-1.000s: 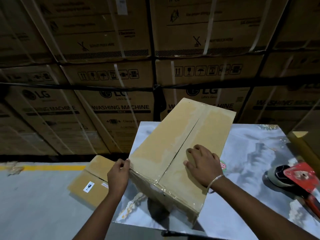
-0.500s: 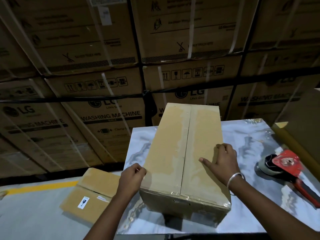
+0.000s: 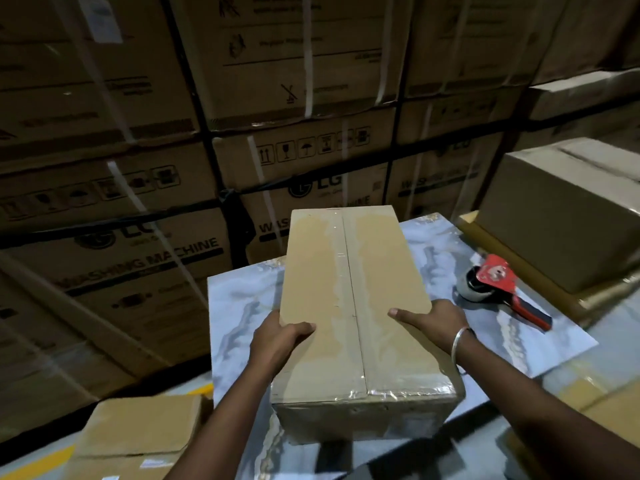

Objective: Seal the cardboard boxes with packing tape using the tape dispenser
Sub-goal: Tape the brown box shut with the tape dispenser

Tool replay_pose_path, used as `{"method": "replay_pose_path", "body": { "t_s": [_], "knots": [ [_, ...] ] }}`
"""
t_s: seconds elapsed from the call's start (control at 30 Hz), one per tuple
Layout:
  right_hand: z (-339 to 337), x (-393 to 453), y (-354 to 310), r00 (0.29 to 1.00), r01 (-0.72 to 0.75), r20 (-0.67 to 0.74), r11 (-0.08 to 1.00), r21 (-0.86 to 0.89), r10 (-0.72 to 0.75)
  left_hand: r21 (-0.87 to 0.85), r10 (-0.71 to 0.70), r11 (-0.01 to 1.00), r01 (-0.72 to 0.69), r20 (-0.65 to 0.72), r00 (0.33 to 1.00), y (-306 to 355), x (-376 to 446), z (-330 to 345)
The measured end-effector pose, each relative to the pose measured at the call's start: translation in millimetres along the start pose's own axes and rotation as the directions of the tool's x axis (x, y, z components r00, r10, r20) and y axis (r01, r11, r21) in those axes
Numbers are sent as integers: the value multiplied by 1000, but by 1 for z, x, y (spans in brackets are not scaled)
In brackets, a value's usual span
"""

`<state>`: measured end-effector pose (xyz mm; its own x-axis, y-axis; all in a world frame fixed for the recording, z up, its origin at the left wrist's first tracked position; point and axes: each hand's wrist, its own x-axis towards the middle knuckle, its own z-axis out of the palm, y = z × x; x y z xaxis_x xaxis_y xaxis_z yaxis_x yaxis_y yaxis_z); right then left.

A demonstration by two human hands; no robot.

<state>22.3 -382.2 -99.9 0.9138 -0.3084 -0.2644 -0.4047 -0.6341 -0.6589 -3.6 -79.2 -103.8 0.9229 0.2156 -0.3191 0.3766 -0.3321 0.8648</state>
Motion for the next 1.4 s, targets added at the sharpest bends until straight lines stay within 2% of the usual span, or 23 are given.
{"method": "replay_pose_path", "body": {
  "t_s": [0.1,0.27,0.43,0.6,0.77,0.9,1.07,1.17,1.4],
  "knots": [
    [-12,-29,3,997,-27,-66,999,20,29,10,23,1000,-24,46,999,0,1,-2],
    [-39,-71,19,984,-40,-167,994,97,55,45,136,989,-143,145,980,11,-3,1],
    [-73,-119,21,958,-91,-255,981,173,134,-7,180,983,-185,277,944,35,-13,12],
    [-104,-175,39,892,-104,-394,949,298,221,88,296,931,-353,381,876,67,-39,36],
    [-130,-217,72,782,-230,-501,919,321,371,102,352,882,-460,507,787,103,-77,73],
    [-156,-246,108,700,-291,-534,872,394,475,91,357,851,-518,622,697,129,-105,123],
    [-177,-260,156,626,-295,-554,824,483,549,91,324,847,-523,693,645,143,-125,189],
    [-196,-265,187,557,-319,-571,790,523,603,93,313,833,-546,734,603,152,-139,242],
    [-246,-232,284,510,-345,-539,733,586,671,107,280,794,-599,809,516,175,-160,374]
  ]
}}
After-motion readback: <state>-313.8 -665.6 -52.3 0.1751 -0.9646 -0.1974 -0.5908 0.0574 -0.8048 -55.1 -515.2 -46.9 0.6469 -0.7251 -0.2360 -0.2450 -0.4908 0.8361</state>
